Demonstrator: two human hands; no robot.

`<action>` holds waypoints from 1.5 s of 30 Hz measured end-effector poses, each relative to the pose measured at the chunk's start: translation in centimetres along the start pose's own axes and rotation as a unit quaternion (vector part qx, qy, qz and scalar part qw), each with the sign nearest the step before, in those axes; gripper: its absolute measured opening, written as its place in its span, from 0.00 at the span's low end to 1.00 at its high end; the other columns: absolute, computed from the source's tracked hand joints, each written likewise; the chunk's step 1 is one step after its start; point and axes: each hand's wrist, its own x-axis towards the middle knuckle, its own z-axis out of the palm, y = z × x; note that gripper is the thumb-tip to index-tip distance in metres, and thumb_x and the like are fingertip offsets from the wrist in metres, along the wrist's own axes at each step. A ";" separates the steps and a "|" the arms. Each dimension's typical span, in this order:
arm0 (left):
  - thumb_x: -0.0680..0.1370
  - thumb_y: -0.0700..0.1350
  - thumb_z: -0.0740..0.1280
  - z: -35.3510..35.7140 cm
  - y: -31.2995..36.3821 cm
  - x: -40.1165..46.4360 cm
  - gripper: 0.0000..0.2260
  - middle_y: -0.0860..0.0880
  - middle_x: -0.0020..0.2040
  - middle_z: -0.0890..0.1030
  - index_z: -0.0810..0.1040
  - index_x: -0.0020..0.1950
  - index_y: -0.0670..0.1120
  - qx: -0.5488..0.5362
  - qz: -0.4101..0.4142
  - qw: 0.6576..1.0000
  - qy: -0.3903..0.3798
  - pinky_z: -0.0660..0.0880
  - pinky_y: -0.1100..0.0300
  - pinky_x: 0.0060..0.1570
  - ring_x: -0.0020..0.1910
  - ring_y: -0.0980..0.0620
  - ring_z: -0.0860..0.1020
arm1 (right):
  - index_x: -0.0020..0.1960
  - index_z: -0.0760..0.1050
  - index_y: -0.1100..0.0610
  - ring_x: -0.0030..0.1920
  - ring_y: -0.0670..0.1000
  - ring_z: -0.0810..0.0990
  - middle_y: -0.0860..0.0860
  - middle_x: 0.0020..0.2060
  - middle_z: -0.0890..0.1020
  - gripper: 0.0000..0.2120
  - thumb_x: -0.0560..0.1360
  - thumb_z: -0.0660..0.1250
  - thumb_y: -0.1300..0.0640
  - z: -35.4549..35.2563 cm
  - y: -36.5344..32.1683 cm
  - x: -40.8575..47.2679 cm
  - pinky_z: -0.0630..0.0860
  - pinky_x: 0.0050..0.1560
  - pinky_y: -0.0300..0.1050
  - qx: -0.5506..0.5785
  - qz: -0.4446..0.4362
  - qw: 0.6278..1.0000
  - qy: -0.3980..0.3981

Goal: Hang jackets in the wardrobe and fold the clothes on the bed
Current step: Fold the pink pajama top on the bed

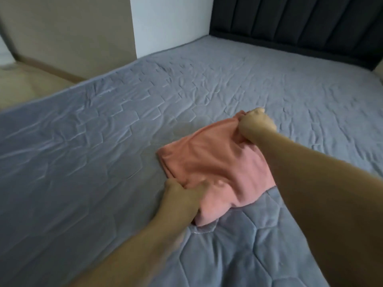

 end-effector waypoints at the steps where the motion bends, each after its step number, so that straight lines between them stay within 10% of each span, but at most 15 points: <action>1: 0.66 0.55 0.75 0.7 0.5 -0.4 0.28 0.43 0.53 0.82 0.72 0.60 0.46 -0.026 0.013 1.000 0.011 0.81 0.54 0.42 0.46 0.45 0.82 | 0.70 0.61 0.66 0.68 0.62 0.70 0.61 0.67 0.70 0.25 0.80 0.60 0.51 -1.4 0.4 0.2 0.68 0.65 0.52 0.034 0.013 0.999 0.027; 7: 0.79 0.40 0.60 2.4 -0.2 -1.2 0.19 0.40 0.61 0.75 0.59 0.68 0.46 0.194 0.148 0.963 0.111 0.75 0.53 0.51 0.53 0.42 0.77 | 0.77 0.54 0.58 0.74 0.62 0.61 0.61 0.75 0.61 0.47 0.71 0.57 0.26 -1.5 4.3 -2.2 0.58 0.72 0.54 0.164 0.079 0.978 -0.100; 12: 0.75 0.34 0.57 2.6 -1.6 -1.2 0.19 0.40 0.56 0.79 0.58 0.65 0.42 0.324 0.118 0.933 0.104 0.71 0.53 0.44 0.53 0.38 0.79 | 0.73 0.67 0.56 0.67 0.59 0.71 0.58 0.69 0.72 0.38 0.73 0.57 0.30 1.3 7.2 -4.4 0.66 0.66 0.53 0.018 0.041 0.980 -0.193; 21: 0.78 0.59 0.62 -0.9 2.0 3.9 0.27 0.34 0.64 0.76 0.68 0.64 0.37 0.315 0.023 0.939 0.136 0.71 0.49 0.57 0.62 0.35 0.75 | 0.79 0.48 0.50 0.73 0.57 0.65 0.55 0.75 0.64 0.30 0.82 0.52 0.43 -2.9 8.2 -4.8 0.59 0.73 0.53 -0.096 0.014 0.951 -0.293; 25: 0.81 0.53 0.58 0.4 3.9 7.3 0.20 0.39 0.68 0.73 0.69 0.69 0.43 0.385 0.054 0.917 0.087 0.70 0.46 0.64 0.66 0.37 0.72 | 0.52 0.74 0.57 0.37 0.54 0.79 0.55 0.34 0.81 0.09 0.78 0.58 0.55 -2.8 9.9 -4.4 0.77 0.52 0.51 0.066 0.148 0.923 -0.350; 29: 0.83 0.47 0.54 0.0 5.8 9.0 0.16 0.41 0.66 0.75 0.75 0.68 0.51 0.486 0.115 0.860 0.108 0.71 0.49 0.62 0.65 0.39 0.74 | 0.40 0.71 0.55 0.28 0.52 0.74 0.51 0.28 0.75 0.12 0.77 0.61 0.49 -1.0 8.1 -3.2 0.70 0.26 0.40 0.252 0.165 0.925 -0.233; 33: 0.84 0.46 0.51 -0.8 5.4 11.3 0.16 0.40 0.61 0.72 0.76 0.63 0.46 0.481 0.164 0.838 0.197 0.71 0.46 0.57 0.59 0.37 0.75 | 0.65 0.72 0.53 0.59 0.59 0.77 0.55 0.56 0.77 0.23 0.78 0.55 0.41 4.3 7.0 -1.2 0.73 0.54 0.49 0.156 0.063 0.980 -0.106; 37: 0.82 0.45 0.54 -0.2 0.7 12.2 0.13 0.39 0.59 0.75 0.75 0.59 0.41 0.517 0.137 0.818 0.211 0.72 0.45 0.55 0.58 0.37 0.76 | 0.51 0.65 0.54 0.55 0.60 0.77 0.55 0.54 0.78 0.18 0.80 0.51 0.38 7.1 8.5 -2.0 0.65 0.47 0.51 0.168 0.039 0.983 0.060; 45: 0.77 0.39 0.58 -1.2 3.5 14.7 0.10 0.36 0.60 0.76 0.71 0.57 0.38 0.361 0.093 0.909 0.187 0.70 0.49 0.51 0.58 0.35 0.75 | 0.46 0.65 0.57 0.46 0.59 0.72 0.52 0.44 0.75 0.15 0.82 0.55 0.46 7.9 7.9 1.3 0.66 0.41 0.51 0.142 -0.135 0.959 0.205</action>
